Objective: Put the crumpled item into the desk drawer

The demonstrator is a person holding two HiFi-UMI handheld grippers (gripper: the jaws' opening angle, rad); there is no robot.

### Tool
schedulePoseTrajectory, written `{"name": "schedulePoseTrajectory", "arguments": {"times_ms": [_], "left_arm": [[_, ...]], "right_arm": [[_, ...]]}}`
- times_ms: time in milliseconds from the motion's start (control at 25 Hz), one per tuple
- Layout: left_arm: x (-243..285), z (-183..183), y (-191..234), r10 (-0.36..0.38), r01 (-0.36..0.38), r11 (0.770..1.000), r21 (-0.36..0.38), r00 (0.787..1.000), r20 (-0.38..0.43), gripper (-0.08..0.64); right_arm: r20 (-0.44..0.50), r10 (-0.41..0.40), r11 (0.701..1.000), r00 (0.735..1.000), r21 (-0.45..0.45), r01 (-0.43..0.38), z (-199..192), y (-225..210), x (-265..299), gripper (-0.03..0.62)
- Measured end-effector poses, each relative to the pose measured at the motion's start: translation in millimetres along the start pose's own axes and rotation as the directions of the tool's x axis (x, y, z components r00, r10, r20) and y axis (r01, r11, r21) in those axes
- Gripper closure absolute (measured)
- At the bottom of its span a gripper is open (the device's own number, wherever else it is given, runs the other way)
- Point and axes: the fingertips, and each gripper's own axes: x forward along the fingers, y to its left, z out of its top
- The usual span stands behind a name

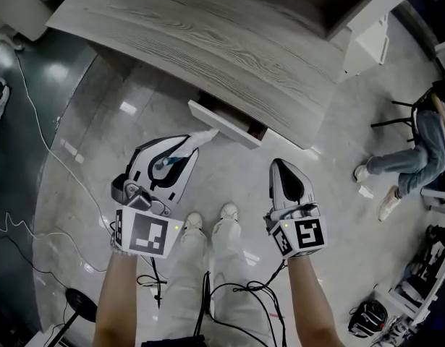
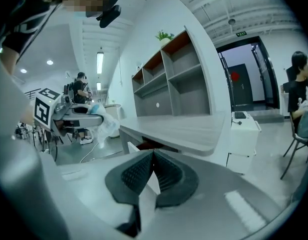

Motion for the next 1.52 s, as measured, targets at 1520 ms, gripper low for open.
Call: {"name": "schedulePoseTrajectory", "arguments": {"times_ms": [1520], "left_arm": [[111.9, -28.1, -47.3, -0.181, 0.310, 0.680, 0.665, 0.949, -0.257, 0.499]], "right_arm": [[0.041, -0.050, 0.999, 0.998, 0.009, 0.050, 33.0, -39.1, -26.1, 0.583]]}}
